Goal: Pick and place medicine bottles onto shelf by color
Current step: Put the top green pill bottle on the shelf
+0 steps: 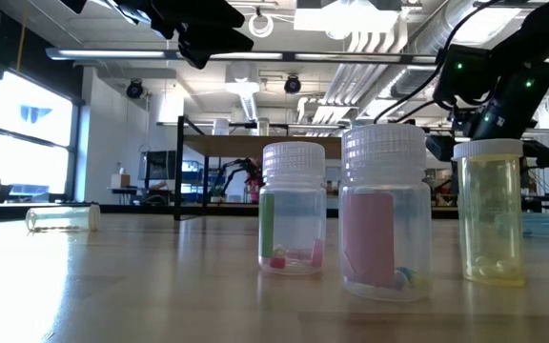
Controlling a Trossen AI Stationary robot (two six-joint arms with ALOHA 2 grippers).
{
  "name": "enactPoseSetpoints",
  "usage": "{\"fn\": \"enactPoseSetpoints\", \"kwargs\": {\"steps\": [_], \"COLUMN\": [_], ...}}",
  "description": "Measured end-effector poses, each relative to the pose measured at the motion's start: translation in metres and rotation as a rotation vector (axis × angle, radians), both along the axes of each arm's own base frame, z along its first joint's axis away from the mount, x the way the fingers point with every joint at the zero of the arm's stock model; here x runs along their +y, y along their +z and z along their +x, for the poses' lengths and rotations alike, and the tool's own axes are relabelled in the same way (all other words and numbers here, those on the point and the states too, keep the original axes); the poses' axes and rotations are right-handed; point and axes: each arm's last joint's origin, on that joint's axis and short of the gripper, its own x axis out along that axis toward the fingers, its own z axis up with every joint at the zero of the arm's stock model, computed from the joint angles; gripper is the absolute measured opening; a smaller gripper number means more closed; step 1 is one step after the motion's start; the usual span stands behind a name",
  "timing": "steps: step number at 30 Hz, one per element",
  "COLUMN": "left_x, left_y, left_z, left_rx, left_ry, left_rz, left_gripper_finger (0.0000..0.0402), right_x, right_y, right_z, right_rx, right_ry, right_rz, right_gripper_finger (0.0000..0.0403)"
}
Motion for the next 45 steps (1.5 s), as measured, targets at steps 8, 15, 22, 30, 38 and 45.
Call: {"fn": "enactPoseSetpoints", "kwargs": {"steps": [8, 15, 22, 30, 38, 45], "left_x": [0.000, 0.000, 0.000, 0.001, 0.001, 0.001], "left_y": [0.000, 0.000, -0.001, -0.004, -0.005, -0.005], "left_z": [0.000, 0.000, 0.000, -0.002, -0.002, -0.002], "left_rx": [0.000, 0.000, 0.009, 0.043, 0.052, 0.051], "left_ry": [0.000, 0.000, 0.000, 0.020, 0.039, 0.042], "left_rz": [0.000, 0.000, 0.000, 0.001, 0.000, -0.008], "left_gripper_finger": [0.0207, 0.0207, 0.0207, 0.0207, 0.0207, 0.0207], "right_x": [0.000, 0.000, -0.001, -0.004, -0.009, -0.013], "right_y": [0.000, 0.000, 0.012, 0.059, 0.123, 0.184], "right_z": [0.000, 0.000, 0.005, 0.013, 0.018, 0.026], "right_rx": [0.004, 0.022, 0.045, 0.102, 0.099, -0.029], "right_ry": [-0.002, 0.020, 0.055, 0.078, 0.072, 0.096], "right_rz": [-0.003, -0.009, 0.003, -0.020, -0.135, -0.292], "right_gripper_finger": [0.0131, 0.0095, 0.0110, 0.0111, 0.0112, 0.0112]}}
